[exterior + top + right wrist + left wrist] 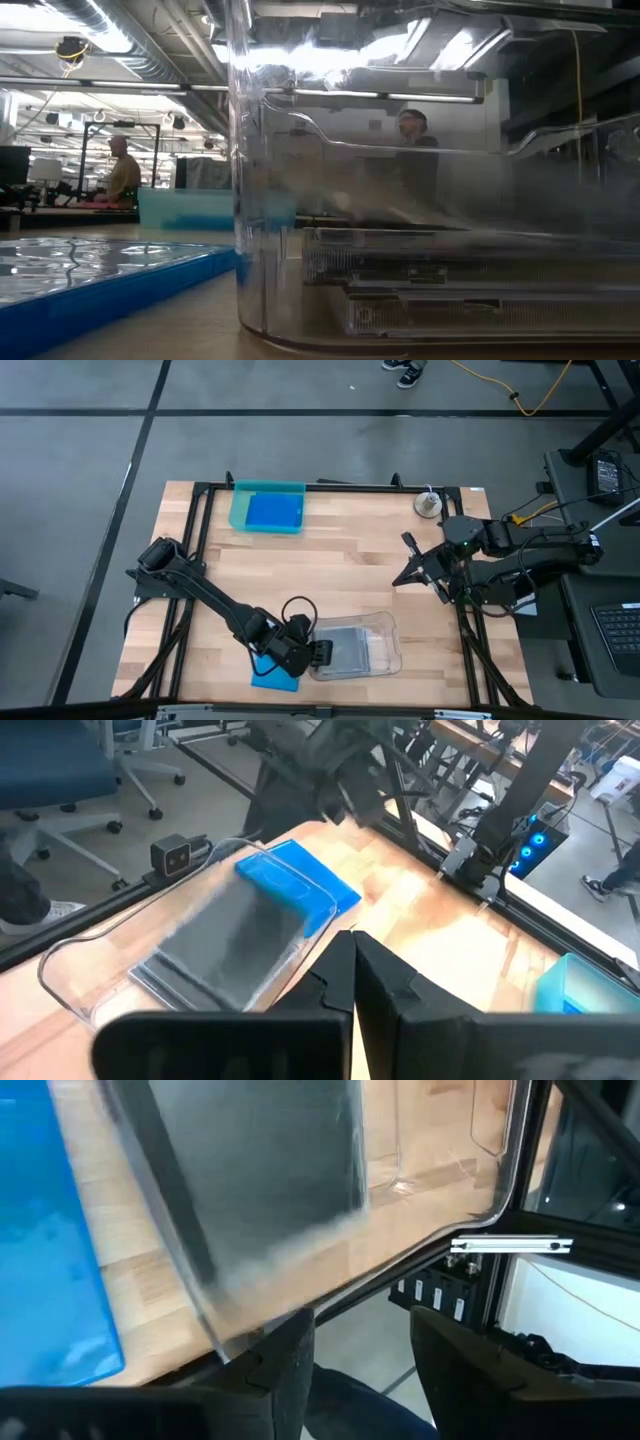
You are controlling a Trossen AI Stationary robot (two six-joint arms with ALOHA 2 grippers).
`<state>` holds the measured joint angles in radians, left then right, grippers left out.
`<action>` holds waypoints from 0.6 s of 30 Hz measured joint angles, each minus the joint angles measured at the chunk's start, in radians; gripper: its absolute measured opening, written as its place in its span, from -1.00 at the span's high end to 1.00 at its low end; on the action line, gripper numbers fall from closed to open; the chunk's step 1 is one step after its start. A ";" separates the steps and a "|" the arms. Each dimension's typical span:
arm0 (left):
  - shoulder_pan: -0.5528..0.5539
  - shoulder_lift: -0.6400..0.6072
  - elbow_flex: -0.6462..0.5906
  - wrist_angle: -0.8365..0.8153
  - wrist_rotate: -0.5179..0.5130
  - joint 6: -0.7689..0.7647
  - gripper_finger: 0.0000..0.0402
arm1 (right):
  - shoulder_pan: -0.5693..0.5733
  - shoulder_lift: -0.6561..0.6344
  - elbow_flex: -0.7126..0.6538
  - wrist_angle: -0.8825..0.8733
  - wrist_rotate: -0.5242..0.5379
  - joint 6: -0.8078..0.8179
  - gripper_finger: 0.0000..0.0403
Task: Pick & place jewel cases by type
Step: Put the black CD case into the transparent bin, then put the dark blue CD case into the light blue bin
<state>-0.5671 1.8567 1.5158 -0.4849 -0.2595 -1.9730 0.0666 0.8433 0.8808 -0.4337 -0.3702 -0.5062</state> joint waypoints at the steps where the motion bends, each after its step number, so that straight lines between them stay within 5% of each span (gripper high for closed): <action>1: 0.000 -0.008 0.000 -0.013 0.000 -0.006 0.22 | 0.000 0.000 0.000 0.000 0.000 0.000 0.96; 10: -0.033 -0.110 0.002 -0.146 0.002 -0.045 0.28 | 0.000 0.000 0.000 -0.012 0.000 -0.004 0.96; 18: -0.135 -0.075 -0.004 -0.315 0.106 -0.092 0.46 | 0.000 0.000 0.000 -0.016 0.001 -0.003 0.96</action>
<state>-0.7019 1.7819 1.5120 -0.8003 -0.1536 -2.0654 0.0666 0.8436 0.8806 -0.4496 -0.3691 -0.5089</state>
